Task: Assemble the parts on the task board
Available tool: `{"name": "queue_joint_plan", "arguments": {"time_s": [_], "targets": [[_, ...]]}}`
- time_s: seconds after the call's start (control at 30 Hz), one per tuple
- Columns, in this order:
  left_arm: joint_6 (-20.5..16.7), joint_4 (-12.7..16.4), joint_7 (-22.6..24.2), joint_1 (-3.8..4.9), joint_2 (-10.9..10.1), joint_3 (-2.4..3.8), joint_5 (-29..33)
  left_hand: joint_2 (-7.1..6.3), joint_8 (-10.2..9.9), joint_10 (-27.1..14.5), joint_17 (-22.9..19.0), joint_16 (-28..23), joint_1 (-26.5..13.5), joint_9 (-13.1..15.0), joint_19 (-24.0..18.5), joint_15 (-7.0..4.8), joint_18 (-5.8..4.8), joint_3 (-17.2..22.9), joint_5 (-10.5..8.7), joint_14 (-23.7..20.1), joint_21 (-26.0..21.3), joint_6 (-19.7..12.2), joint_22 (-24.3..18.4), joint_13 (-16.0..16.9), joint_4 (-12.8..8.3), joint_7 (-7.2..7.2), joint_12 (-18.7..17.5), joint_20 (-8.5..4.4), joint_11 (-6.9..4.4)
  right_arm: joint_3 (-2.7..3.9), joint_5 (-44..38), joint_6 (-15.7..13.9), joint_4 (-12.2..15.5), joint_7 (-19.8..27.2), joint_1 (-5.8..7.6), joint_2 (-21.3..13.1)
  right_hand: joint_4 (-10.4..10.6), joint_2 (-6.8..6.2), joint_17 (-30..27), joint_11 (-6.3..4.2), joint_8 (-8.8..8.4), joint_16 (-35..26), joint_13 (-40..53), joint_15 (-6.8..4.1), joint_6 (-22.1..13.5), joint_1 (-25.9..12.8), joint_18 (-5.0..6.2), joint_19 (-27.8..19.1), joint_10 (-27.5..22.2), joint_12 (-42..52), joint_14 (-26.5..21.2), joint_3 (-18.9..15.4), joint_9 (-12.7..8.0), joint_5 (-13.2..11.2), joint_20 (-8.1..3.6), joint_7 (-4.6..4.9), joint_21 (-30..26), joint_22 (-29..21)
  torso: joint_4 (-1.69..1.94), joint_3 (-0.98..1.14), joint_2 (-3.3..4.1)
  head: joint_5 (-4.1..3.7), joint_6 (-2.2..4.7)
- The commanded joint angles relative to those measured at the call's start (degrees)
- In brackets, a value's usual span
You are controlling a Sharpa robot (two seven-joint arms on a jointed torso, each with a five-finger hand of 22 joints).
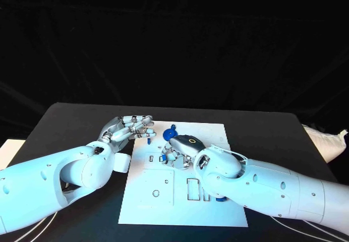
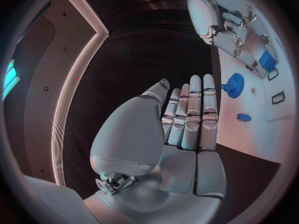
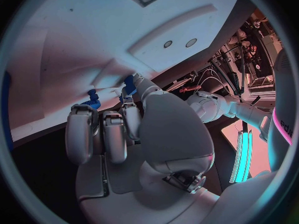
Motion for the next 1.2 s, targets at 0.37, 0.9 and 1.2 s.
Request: {"name": "queue_joint_plan", "arguments": {"time_s": [0.37, 0.9, 1.2], "targets": [[0.5, 0.0, 0.7, 0.03, 0.1, 0.04, 0.1, -0.42, -0.1, -0.4, 0.1, -0.3, 0.0, -0.1, 0.3, 0.27, 0.49, 0.4, -0.02, -0.3, -0.2, -0.4, -0.1, 0.0, 0.1, -0.02, -0.2, 0.14, -0.03, -0.22, -2.1, 3.6, -0.4, -3.0, -0.24, -0.2, 0.0, 0.36, 12.3, -0.51, 0.29, -0.1, 1.4, -0.32, 1.7, -0.2, -0.7, -0.1, 0.3, -0.4, 5.5, 0.1, 0.0, 0.3, -0.33, -1.26, 0.1, -0.1, -0.03, 0.07, 0.03, -0.04, -0.37], [0.6, 0.1, 0.6, 0.03, 0.0, 0.04, 0.1, -0.45, -0.1, -0.4, 0.1, -0.3, -0.1, -0.1, 0.2, 0.28, 0.49, 0.5, -0.03, -0.3, -0.2, -0.4, -0.1, -0.1, 0.0, -0.01, -0.2, 0.15, -0.01, -0.22, -2.2, 6.5, -0.1, -4.0, -0.26, -0.5, 0.3, -0.2, 12.0, -0.44, 0.15, -0.2, 1.2, -0.24, 1.6, -1.4, -0.68, -0.2, 0.2, -0.7, 5.4, -0.3, 0.0, 0.0, -0.26, -1.18, 0.0, -0.3, -0.01, -0.02, -0.03, -0.21, -0.7], [0.6, 0.1, 0.6, 0.03, 0.0, 0.04, 0.1, -0.45, -0.1, -0.4, 0.1, -0.3, -0.1, -0.1, 0.2, 0.28, 0.49, 0.5, -0.03, -0.3, -0.2, -0.4, -0.1, -0.1, 0.0, -0.01, -0.2, 0.15, -0.01, -0.22, -2.0, 7.1, 0.0, -5.0, -0.26, -0.5, 1.5, -2.05, 11.3, 0.11, -0.86, -0.6, 0.4, 0.15, 0.1, -4.1, -0.65, -0.3, -0.4, -2.1, 5.2, -1.8, -0.3, -0.9, 0.0, -0.49, -0.2, -0.5, 0.03, -0.01, -0.05, -0.26, -0.8]]}}
